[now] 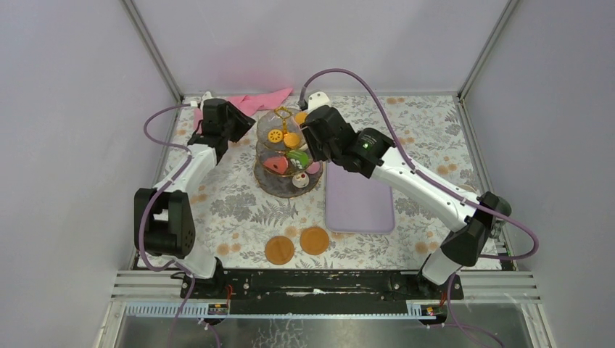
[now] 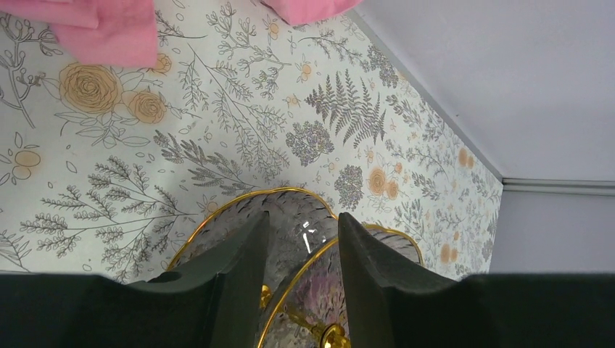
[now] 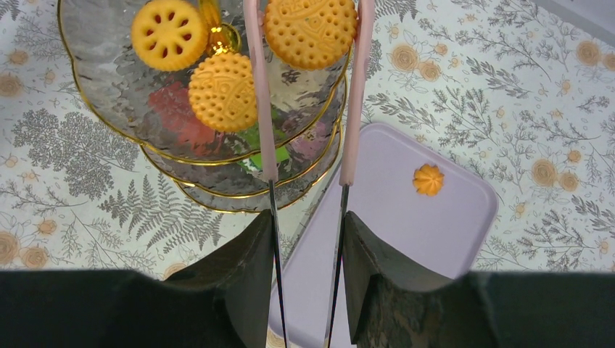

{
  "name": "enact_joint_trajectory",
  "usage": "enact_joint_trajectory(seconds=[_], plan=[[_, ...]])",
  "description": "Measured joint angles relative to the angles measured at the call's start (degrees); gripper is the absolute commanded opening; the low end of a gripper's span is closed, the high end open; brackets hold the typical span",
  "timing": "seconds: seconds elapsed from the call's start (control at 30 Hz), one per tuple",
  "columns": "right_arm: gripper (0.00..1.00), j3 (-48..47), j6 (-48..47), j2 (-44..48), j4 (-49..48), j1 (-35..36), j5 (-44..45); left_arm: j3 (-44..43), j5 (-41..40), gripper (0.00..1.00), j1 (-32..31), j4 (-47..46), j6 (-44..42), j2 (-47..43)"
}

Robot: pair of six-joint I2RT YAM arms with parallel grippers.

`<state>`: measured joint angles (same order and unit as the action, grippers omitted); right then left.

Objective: Serve the afternoon tea
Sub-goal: Adjust the desert table at the center of the board, then place the desert on the desert table.

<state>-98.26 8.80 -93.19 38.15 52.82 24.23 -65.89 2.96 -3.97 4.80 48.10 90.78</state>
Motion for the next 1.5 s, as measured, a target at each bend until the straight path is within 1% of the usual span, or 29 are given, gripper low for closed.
enact_joint_trajectory(seconds=[0.3,0.67,0.73,0.83,1.0,1.17,1.27,1.5], plan=[[0.24,-2.27,-1.2,-2.05,0.17,-0.07,-0.46,3.78,-0.59,0.49,0.15,-0.24,1.42,-4.26],[0.25,-3.89,-1.97,-4.61,0.17,-1.29,-1.42,10.38,-0.28,0.51,0.22,-1.51,3.17,-11.3],[0.27,-4.13,-2.01,-5.53,0.17,-1.4,-1.44,11.26,-0.17,0.51,0.22,-1.66,3.43,-12.09],[0.33,-4.33,-2.12,-6.58,0.17,-1.44,-1.55,12.59,0.13,0.51,0.22,-2.16,3.85,-13.0],[0.39,-4.59,-2.12,-6.78,0.15,-1.44,-2.51,13.64,0.76,0.52,0.22,-2.49,4.09,-13.7],[0.4,-4.66,-2.12,-6.75,0.15,-1.44,-2.6,13.64,1.11,0.52,0.22,-2.62,4.11,-13.7],[0.44,-4.66,-2.12,-6.73,0.15,-1.44,-2.62,13.64,1.16,0.52,0.22,-2.62,4.11,-13.7],[0.46,-4.66,-2.1,-6.6,0.15,-1.44,-2.73,13.84,1.16,0.52,0.22,-2.64,4.13,-13.81]])
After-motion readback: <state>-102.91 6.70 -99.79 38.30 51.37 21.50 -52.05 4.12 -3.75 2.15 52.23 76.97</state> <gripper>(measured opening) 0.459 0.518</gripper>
